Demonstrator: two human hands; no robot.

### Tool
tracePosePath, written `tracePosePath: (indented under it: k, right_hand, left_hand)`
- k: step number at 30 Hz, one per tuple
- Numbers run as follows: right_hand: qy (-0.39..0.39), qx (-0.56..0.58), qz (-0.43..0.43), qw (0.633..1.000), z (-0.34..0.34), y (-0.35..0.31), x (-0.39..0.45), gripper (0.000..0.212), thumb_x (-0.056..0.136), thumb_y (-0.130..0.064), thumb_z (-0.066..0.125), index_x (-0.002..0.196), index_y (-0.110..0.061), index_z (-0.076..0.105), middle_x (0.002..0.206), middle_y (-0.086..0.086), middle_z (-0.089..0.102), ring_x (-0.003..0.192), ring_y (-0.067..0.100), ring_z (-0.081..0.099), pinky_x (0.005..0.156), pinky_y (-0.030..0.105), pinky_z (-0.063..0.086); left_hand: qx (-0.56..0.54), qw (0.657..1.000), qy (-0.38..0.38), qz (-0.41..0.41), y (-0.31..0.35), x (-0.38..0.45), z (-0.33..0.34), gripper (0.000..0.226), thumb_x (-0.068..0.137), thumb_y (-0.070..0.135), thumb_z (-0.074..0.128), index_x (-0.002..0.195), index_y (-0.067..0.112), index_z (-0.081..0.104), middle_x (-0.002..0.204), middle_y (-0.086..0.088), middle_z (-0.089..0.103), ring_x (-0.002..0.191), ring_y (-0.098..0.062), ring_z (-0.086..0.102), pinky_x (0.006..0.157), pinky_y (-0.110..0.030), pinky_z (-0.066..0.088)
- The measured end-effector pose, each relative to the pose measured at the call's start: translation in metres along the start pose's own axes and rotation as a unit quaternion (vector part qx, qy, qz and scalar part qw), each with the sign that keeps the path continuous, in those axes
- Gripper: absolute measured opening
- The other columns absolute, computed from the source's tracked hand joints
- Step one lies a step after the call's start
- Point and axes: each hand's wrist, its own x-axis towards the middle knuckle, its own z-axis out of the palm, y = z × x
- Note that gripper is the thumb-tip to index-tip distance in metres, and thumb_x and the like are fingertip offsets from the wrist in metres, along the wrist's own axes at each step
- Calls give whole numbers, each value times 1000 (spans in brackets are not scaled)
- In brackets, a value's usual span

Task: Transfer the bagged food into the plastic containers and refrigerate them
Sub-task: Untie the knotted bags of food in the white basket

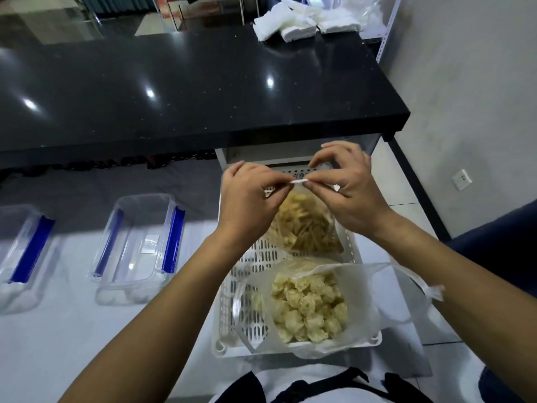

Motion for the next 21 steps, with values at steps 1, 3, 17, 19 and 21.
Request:
tracePosePath:
  k: [1, 3, 17, 19, 21]
  right_hand:
    - [8, 14, 1, 1000, -2, 0, 1, 22, 89, -32, 64, 88, -17, 80, 106, -2, 64, 118, 24, 49, 96, 43, 31]
    - [23, 26, 9, 999, -4, 9, -2, 22, 89, -32, 65, 87, -16, 80, 106, -3, 64, 117, 22, 49, 97, 42, 33]
    - [-142, 152, 177, 962, -15, 11, -26, 40, 86, -33, 75, 124, -25, 66, 123, -7, 62, 112, 5, 59, 99, 26, 47]
    - [-167, 87, 123, 974, -15, 0, -11, 37, 85, -36, 75, 119, -22, 70, 119, -7, 63, 111, 7, 58, 97, 27, 47]
    - [-154, 7, 58, 986, -12, -7, 1, 23, 87, -33, 73, 105, -18, 75, 108, -4, 67, 105, 14, 59, 94, 40, 49]
  left_hand:
    - [-8, 1000, 4, -10, 0, -1, -3, 12, 85, 33, 72, 94, 27, 79, 85, 13, 73, 86, -12, 65, 94, -52, 46]
    - [-37, 998, 12, -43, -3, -5, -9, 14, 87, 32, 70, 97, 27, 78, 86, 17, 71, 85, -5, 65, 91, -47, 50]
    - [-150, 966, -115, -176, -16, -25, -29, 48, 84, 34, 78, 129, 31, 64, 117, 16, 68, 110, 5, 60, 95, -14, 48]
    - [-93, 977, -134, -139, -10, -14, -30, 42, 86, 31, 77, 126, 31, 66, 114, 13, 69, 106, 0, 62, 96, -27, 53]
    - [-49, 986, -125, -103, -5, -3, -32, 29, 88, 24, 75, 117, 26, 72, 105, 9, 73, 97, -6, 67, 91, -38, 57]
